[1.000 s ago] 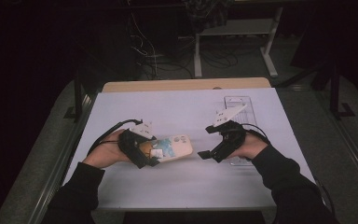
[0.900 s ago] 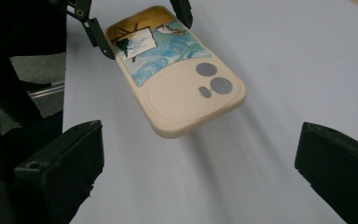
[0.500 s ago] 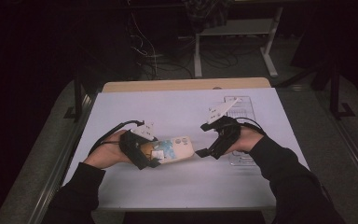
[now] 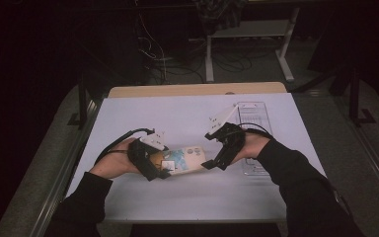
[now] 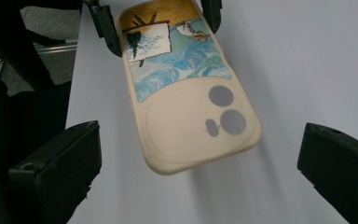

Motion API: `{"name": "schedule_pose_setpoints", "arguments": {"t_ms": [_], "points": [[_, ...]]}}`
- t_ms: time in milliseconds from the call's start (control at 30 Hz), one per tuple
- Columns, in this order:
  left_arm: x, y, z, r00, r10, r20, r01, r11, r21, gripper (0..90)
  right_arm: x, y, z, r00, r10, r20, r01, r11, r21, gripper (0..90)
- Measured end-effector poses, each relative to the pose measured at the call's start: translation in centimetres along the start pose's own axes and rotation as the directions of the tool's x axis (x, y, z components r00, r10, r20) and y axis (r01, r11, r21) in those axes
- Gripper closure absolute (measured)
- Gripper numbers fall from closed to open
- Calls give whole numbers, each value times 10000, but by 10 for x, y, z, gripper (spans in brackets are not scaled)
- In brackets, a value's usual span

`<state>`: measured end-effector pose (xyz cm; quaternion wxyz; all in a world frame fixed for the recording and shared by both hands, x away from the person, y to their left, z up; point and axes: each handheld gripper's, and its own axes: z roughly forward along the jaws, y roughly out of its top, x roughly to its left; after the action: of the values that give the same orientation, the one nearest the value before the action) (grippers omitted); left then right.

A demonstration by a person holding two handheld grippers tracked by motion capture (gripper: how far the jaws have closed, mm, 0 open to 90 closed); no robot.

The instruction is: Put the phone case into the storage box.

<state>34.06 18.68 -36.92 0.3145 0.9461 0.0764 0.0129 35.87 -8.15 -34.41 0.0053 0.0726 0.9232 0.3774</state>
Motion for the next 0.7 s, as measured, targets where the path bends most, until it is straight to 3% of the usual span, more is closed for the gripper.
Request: {"name": "schedule_pose_setpoints", "arguments": {"t_ms": [267,400,467,700], "points": [[-3,3,1,9997,220,79,-220,9998,-37,108,1,9,13,9987,-333,-390,346,9988,340,0],[-5,4,2,9994,323,116,-323,9995,-31,109,3,10,17,9984,-233,-511,266,9975,648,0],[-6,5,2,9989,435,196,-434,9991,-26,109,2,12,21,9969,-486,-612,524,9967,622,0],[-8,8,2,9976,664,202,-665,9978,29,109,2,14,28,9952,-612,-768,665,9955,681,0]]}}
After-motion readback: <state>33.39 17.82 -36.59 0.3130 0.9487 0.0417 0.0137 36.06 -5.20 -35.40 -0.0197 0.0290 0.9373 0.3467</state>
